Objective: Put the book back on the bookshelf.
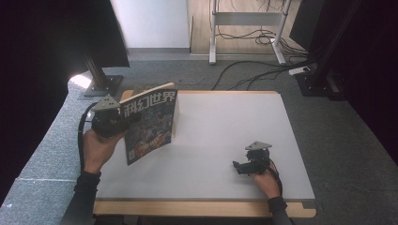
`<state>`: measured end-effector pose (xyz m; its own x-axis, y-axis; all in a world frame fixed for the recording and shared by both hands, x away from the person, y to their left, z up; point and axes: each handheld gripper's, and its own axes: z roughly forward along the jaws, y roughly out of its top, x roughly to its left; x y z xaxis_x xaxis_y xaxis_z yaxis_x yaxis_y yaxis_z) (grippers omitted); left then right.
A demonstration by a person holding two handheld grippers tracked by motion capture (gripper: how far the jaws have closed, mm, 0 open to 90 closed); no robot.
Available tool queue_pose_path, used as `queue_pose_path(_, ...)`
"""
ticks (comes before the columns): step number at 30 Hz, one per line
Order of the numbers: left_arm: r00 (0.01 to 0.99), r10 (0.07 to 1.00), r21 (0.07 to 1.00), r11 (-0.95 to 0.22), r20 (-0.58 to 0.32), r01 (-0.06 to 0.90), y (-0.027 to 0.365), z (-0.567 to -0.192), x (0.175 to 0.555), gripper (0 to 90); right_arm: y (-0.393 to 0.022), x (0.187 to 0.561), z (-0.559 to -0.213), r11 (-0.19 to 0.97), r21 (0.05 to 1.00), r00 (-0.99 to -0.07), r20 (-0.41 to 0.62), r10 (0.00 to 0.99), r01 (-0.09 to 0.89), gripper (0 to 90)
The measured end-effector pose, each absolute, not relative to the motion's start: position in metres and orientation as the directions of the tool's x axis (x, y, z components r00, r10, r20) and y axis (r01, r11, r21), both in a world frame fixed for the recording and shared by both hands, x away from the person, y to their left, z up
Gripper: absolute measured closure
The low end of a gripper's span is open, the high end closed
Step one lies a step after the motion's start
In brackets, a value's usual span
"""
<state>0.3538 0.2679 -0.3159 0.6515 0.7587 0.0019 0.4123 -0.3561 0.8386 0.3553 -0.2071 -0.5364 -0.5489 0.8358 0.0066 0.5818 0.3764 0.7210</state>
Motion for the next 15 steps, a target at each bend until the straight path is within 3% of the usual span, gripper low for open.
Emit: queue_pose_path(15, 0.527, 0.849, 0.843, -0.266, -0.025, 0.468, 0.311, -0.316, 0.368, 82.7, -0.207, 0.355, -0.537, 0.373, 0.724, -0.548, 0.008, 0.837, 0.581, 0.2)
